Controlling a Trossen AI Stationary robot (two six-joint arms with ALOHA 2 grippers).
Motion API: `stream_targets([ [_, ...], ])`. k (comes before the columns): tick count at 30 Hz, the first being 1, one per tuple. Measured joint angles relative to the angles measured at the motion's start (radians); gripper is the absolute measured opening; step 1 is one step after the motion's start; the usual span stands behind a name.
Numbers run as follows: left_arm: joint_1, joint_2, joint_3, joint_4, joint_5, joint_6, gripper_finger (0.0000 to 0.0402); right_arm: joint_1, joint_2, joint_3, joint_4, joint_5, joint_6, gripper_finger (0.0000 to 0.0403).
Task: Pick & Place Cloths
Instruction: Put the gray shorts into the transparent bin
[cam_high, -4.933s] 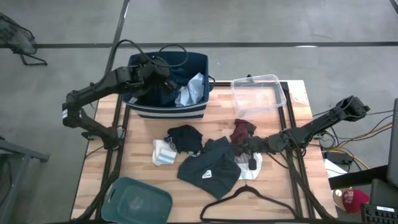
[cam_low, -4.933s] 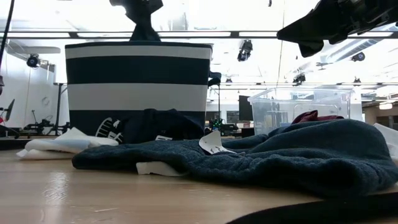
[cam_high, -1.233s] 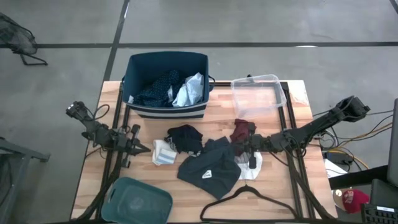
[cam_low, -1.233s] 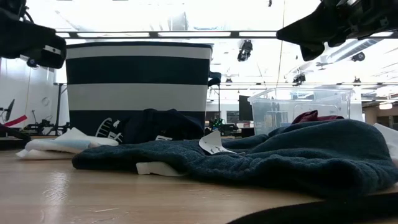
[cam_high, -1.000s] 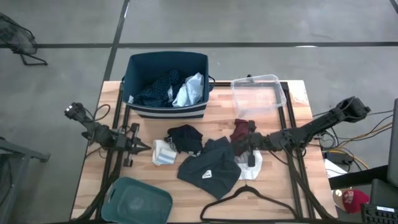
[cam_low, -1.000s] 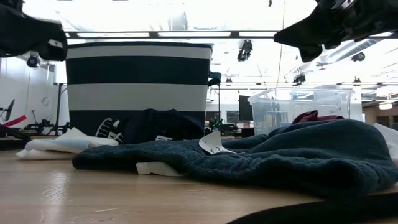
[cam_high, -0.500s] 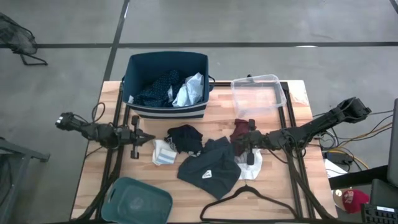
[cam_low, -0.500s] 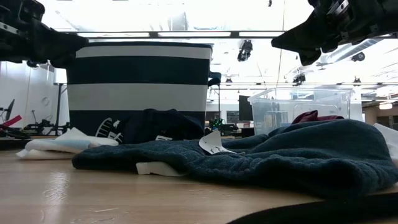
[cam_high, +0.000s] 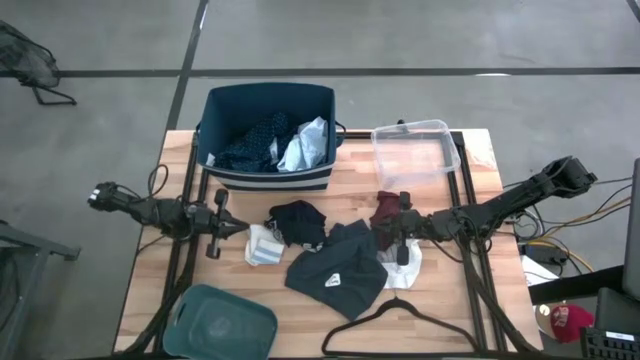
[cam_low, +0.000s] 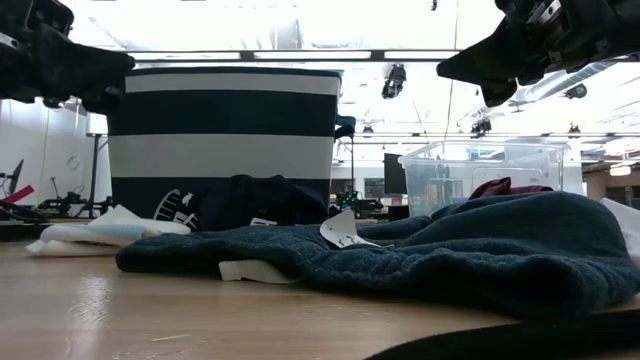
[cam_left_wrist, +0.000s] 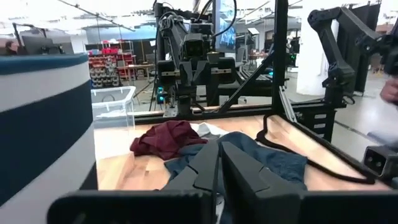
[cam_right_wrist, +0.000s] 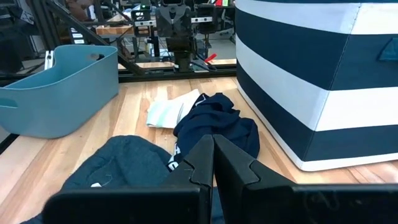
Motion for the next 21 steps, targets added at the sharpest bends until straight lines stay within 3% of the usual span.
stream_targets([
  [15, 0.0, 0.003, -0.001, 0.012, -0.007, 0.054, 0.0029, -0.002, 0.0, -0.001, 0.0, -0.001, 0.0, 0.0008],
  [21, 0.0, 0.004, 0.002, 0.097, -0.024, 0.243, 0.003, -0.002, 0.0, -0.001, 0.004, -0.001, 0.02, 0.0008],
])
